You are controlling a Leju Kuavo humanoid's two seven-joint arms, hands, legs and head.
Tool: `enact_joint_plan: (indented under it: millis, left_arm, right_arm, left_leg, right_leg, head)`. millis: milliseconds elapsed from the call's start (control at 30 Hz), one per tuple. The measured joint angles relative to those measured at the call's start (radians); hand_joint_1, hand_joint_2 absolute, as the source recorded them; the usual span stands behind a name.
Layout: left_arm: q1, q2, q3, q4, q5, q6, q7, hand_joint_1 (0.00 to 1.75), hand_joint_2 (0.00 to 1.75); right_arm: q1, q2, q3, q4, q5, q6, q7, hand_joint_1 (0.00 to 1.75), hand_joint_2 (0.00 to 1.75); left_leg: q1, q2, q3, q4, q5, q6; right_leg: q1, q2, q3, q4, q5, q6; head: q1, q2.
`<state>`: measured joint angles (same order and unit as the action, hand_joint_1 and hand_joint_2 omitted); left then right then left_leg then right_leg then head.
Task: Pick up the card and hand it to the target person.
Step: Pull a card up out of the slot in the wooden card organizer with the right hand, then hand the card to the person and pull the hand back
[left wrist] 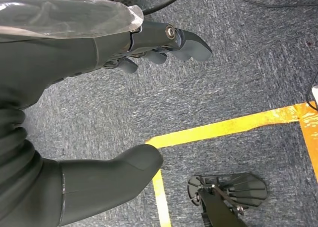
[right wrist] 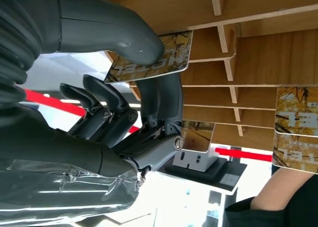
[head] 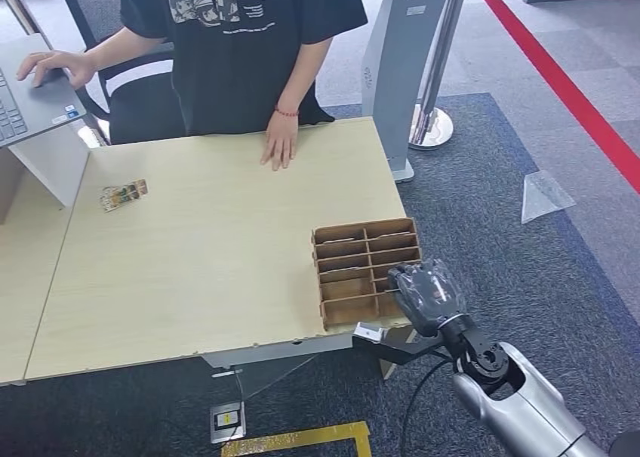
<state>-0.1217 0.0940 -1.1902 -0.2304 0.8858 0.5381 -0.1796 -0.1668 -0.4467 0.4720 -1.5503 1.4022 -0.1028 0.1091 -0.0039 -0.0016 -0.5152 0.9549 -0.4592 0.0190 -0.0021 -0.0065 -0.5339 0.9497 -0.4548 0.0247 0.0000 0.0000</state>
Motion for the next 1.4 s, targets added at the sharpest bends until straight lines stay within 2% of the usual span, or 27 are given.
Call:
enact_joint_plan:
  millis: [100,300,500,600,700,900,1000,1067,1200,1400]
  left_arm:
    - [0.000,-0.001,-0.004,0.001,-0.003,-0.002,-0.002,0.00,1.75]
    - [0.000,0.011,-0.013,0.003,-0.007,-0.013,-0.007,0.00,1.75]
    - [0.000,0.020,-0.014,0.005,-0.005,-0.022,-0.007,0.00,1.75]
    - [0.000,0.022,-0.013,0.007,-0.003,-0.025,-0.011,0.00,1.75]
    - [0.001,0.021,-0.007,0.010,0.004,-0.022,-0.012,0.00,1.75]
    - [0.002,0.012,0.005,0.012,0.008,-0.007,-0.013,0.00,1.75]
    - [0.002,0.007,0.006,0.012,0.006,-0.001,-0.017,0.00,1.75]
    - [0.001,0.003,0.004,0.012,0.003,0.003,-0.019,0.00,1.75]
    - [-0.009,0.000,-0.010,0.012,-0.007,0.005,-0.010,0.00,1.75]
    - [-0.033,-0.010,-0.046,0.010,-0.040,0.003,0.034,0.00,1.75]
  right_arm:
    - [-0.002,-0.032,-0.008,-0.067,-0.025,0.043,-0.023,1.75,1.75]
    - [-0.020,-0.169,-0.034,-0.313,-0.154,0.233,-0.063,1.75,1.75]
    - [-0.135,-0.294,-0.035,-0.480,-0.317,0.384,-0.041,1.75,1.75]
    - [-0.230,-0.348,-0.014,-0.542,-0.389,0.410,0.004,1.75,1.75]
    - [-0.292,-0.355,-0.012,-0.563,-0.414,0.344,0.057,1.75,1.75]
    - [-0.312,-0.239,-0.004,-0.413,-0.356,0.010,0.130,1.75,1.75]
    - [-0.324,-0.145,0.028,-0.247,-0.296,-0.148,0.149,1.75,1.75]
    - [-0.349,-0.062,0.060,-0.094,-0.241,-0.232,0.154,1.75,1.75]
    - [-0.403,0.067,0.119,0.156,-0.136,-0.308,0.166,1.75,1.75]
    - [-0.473,0.187,0.138,0.421,-0.020,-0.352,0.205,1.75,1.75]
  left_leg:
    - [0.000,0.000,0.000,0.001,0.000,0.000]
    - [-0.001,-0.001,-0.002,0.002,-0.001,0.001]
    - [-0.002,0.000,-0.003,0.004,-0.001,0.000]
    - [-0.002,0.001,-0.003,0.004,-0.001,0.000]
    - [-0.002,0.001,-0.003,0.004,-0.001,0.000]
    - [0.000,0.001,0.002,-0.001,0.000,0.000]
    - [0.001,0.002,0.004,-0.003,0.001,0.000]
    - [0.001,0.004,0.005,-0.004,0.001,0.000]
    - [0.002,0.008,0.006,-0.006,0.002,0.000]
    - [0.002,0.009,0.006,-0.007,0.003,-0.001]
  right_leg:
    - [0.000,0.000,0.000,0.001,0.000,0.000]
    - [-0.001,-0.001,-0.002,0.002,-0.001,0.000]
    - [-0.002,0.000,-0.004,0.005,-0.001,0.000]
    - [-0.002,0.001,-0.005,0.005,-0.001,0.000]
    - [-0.002,0.001,-0.004,0.004,-0.001,0.000]
    - [0.000,0.001,0.001,-0.001,0.001,0.000]
    - [0.001,0.002,0.003,-0.003,0.002,0.000]
    - [0.001,0.004,0.005,-0.005,0.003,0.000]
    - [0.002,0.008,0.006,-0.007,0.005,-0.001]
    - [0.002,0.009,0.005,-0.006,0.005,-0.001]
  head:
    - [0.000,0.000]
    - [0.000,0.000]
    - [0.000,0.000]
    - [0.000,0.000]
    - [0.000,0.000]
    - [0.000,0.000]
    - [0.000,0.000]
    - [0.000,0.000]
    - [0.000,0.000]
    - [0.000,0.000]
